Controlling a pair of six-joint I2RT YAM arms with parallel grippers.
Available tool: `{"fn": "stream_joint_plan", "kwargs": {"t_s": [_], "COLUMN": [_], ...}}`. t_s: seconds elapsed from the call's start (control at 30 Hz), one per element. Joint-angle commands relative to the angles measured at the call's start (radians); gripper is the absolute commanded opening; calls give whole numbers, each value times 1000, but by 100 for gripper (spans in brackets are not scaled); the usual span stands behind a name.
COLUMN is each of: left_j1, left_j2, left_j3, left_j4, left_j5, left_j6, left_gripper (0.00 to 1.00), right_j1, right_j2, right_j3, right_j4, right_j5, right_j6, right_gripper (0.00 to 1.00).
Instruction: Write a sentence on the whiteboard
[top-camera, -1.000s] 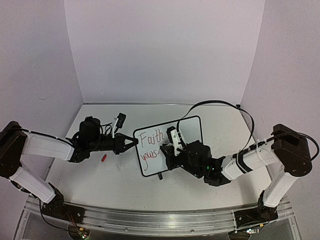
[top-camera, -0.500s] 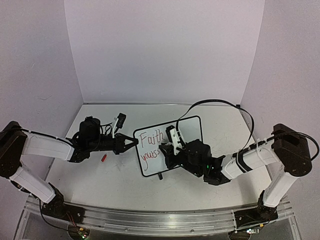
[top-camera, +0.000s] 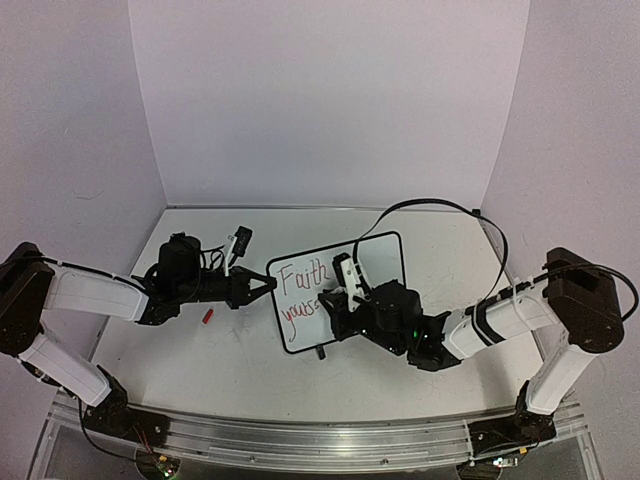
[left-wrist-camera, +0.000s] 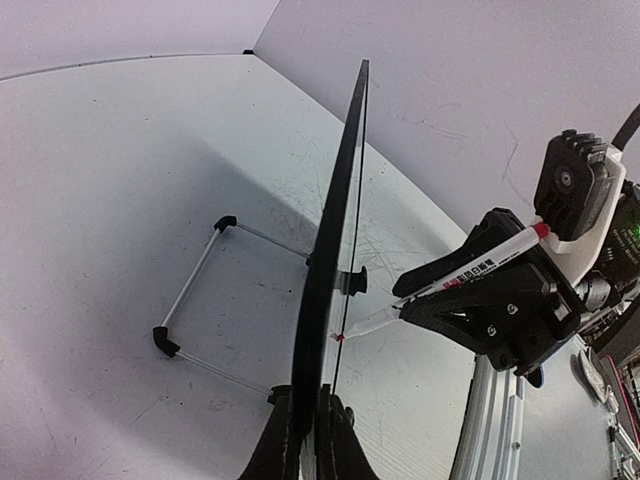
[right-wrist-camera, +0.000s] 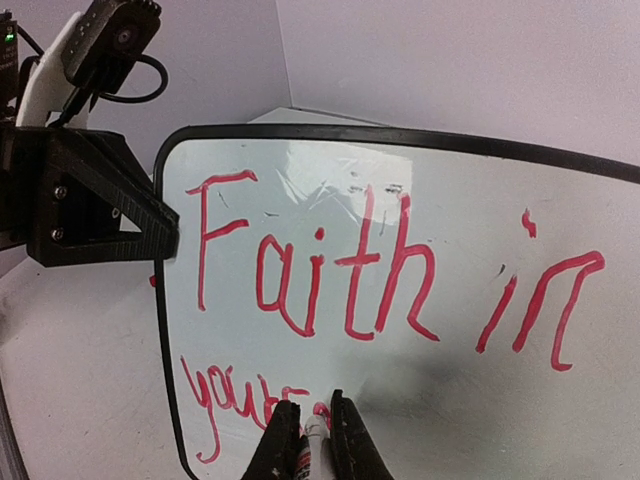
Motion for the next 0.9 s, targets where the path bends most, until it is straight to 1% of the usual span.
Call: {"fn": "stream_joint_plan", "kwargs": {"t_s": [0.0, 0.4, 0.87], "left_j1": [1, 1, 1], "left_j2": [-23, -27, -28], "left_j3": [12, 5, 6], "left_j4": [-4, -5, -6], "left_j5": [-11, -15, -16], "left_j6": [39, 42, 40], "left_gripper": [0, 0, 0], "right_j1": [-2, -3, -4], "right_j2": [19, 41, 20], "right_j3": [-9, -4, -14], "right_j4": [-18, -41, -78], "right_j5": [7, 14, 64], "right_j6": [23, 38, 43], "right_gripper": [0, 0, 0]}}
